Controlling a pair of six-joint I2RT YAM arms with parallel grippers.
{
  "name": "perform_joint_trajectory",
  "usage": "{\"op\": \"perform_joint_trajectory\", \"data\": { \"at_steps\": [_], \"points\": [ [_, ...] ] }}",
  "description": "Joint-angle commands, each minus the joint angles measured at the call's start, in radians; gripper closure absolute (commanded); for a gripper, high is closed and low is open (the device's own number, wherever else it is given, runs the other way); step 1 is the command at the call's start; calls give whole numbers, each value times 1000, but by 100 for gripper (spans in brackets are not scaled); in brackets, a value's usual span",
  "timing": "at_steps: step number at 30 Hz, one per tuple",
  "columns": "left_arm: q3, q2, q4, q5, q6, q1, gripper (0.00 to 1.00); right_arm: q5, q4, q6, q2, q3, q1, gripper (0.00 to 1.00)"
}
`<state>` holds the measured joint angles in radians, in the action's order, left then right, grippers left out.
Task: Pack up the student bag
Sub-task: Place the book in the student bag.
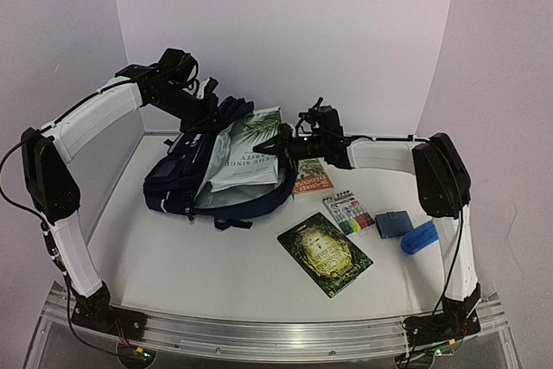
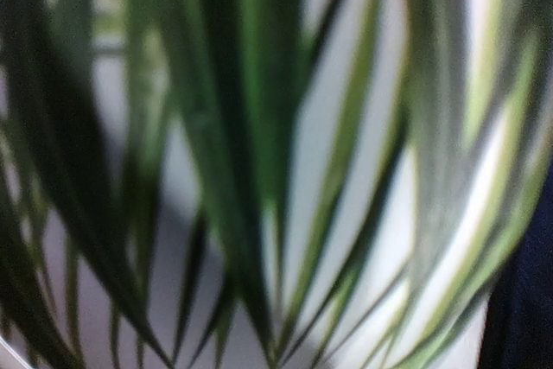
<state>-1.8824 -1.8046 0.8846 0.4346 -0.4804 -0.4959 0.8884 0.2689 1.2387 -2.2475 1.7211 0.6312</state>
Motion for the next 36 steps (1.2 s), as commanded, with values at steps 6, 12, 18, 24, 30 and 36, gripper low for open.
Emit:
{"op": "perform_joint_trajectory", "data": {
  "at_steps": [6,12,18,24,30,36],
  "points": [
    [-30,72,-179,143,-37,-10,100,-155,206,-30,-38,0,81,100],
    [-48,58,-204,187,-48,-10,100,-226,187,-81,-68,20,101,100],
    [-85,29,-202,251,-51,-10,100,-276,187,-71,-119,94,134,100],
    [-87,22,-208,265,-55,-11,100,-291,194,-43,-150,138,185,100],
    [-108,7,-220,286,-67,-21,100,-330,203,16,-225,215,209,100],
    [-115,8,-178,300,-56,-30,100,-347,195,-5,-262,274,249,85]
  ]
}}
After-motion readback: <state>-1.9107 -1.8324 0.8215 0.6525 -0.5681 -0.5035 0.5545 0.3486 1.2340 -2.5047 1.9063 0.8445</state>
